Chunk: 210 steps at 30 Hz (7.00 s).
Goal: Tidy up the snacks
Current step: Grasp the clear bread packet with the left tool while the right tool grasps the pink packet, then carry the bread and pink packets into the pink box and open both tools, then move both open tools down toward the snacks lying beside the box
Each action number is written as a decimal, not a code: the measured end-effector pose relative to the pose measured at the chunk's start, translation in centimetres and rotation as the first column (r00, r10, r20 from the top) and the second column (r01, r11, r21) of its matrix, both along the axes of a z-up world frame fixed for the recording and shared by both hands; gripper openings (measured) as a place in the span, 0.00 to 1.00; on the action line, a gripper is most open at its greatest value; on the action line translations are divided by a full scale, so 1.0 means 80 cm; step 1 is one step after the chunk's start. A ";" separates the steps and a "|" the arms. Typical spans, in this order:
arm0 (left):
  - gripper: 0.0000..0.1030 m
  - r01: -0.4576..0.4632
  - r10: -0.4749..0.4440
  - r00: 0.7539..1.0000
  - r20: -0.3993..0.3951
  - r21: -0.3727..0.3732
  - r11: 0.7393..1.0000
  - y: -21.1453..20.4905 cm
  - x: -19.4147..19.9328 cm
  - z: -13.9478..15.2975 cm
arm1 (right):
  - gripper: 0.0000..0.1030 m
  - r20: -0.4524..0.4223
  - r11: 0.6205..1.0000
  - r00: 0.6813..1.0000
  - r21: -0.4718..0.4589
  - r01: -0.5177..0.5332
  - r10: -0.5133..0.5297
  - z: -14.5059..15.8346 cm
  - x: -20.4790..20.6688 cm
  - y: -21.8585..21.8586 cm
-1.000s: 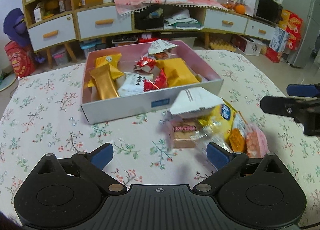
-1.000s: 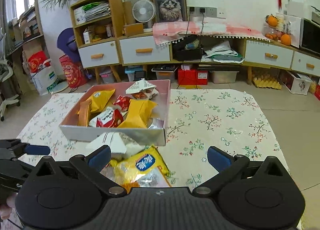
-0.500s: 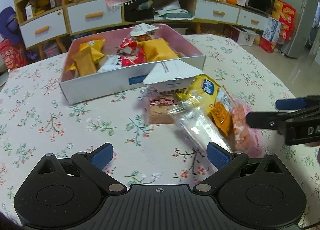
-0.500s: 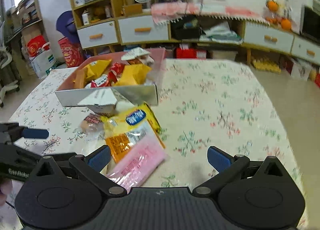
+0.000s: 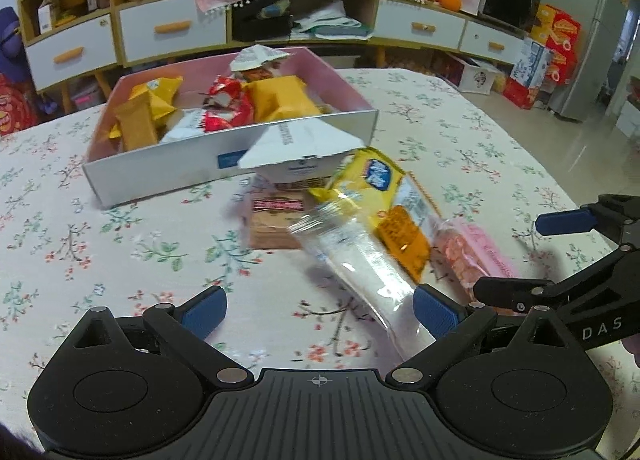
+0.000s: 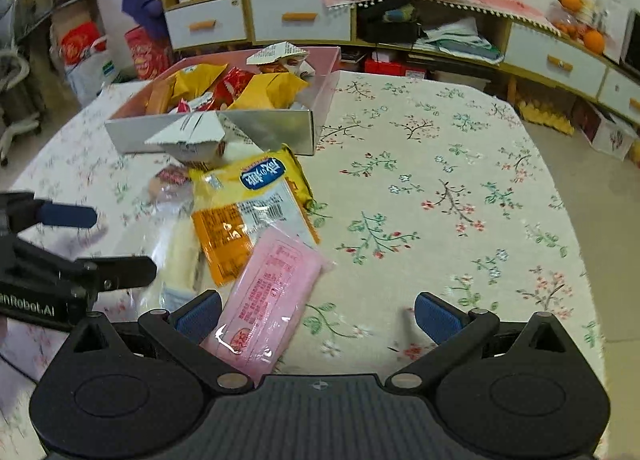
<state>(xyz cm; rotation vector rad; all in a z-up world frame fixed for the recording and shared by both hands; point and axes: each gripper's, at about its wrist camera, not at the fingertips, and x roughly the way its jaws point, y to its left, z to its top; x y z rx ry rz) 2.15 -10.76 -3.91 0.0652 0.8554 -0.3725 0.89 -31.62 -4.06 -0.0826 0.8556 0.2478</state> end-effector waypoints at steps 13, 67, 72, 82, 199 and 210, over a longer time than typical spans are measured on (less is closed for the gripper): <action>0.97 -0.002 0.001 0.999 -0.041 -0.026 1.000 -0.034 0.000 -0.013 | 0.76 -0.032 0.991 0.990 -0.006 -0.134 0.134 0.001 -0.012 -0.022; 0.26 0.133 -0.135 0.978 0.156 0.025 0.991 0.002 -0.033 -0.021 | 0.29 0.117 0.998 0.992 0.036 -0.052 0.048 -0.024 -0.028 0.000; 0.20 0.130 -0.127 0.983 0.129 -0.013 0.991 0.008 -0.030 -0.018 | 0.07 0.114 0.998 0.992 0.047 -0.049 0.043 -0.021 -0.028 0.004; 0.16 0.162 -0.157 0.981 0.117 -0.034 0.986 0.013 -0.038 -0.008 | 0.03 0.110 0.997 0.993 0.063 -0.047 0.040 -0.016 -0.030 0.010; 0.97 -0.118 0.118 0.992 0.039 0.004 0.993 0.095 0.075 0.086 | 0.76 0.062 0.932 0.970 0.297 0.209 -0.237 0.111 0.101 0.070; 0.97 -0.112 0.111 0.992 0.052 0.030 0.993 0.110 0.040 0.062 | 0.76 0.144 0.967 0.974 0.212 0.141 -0.174 0.099 0.050 0.078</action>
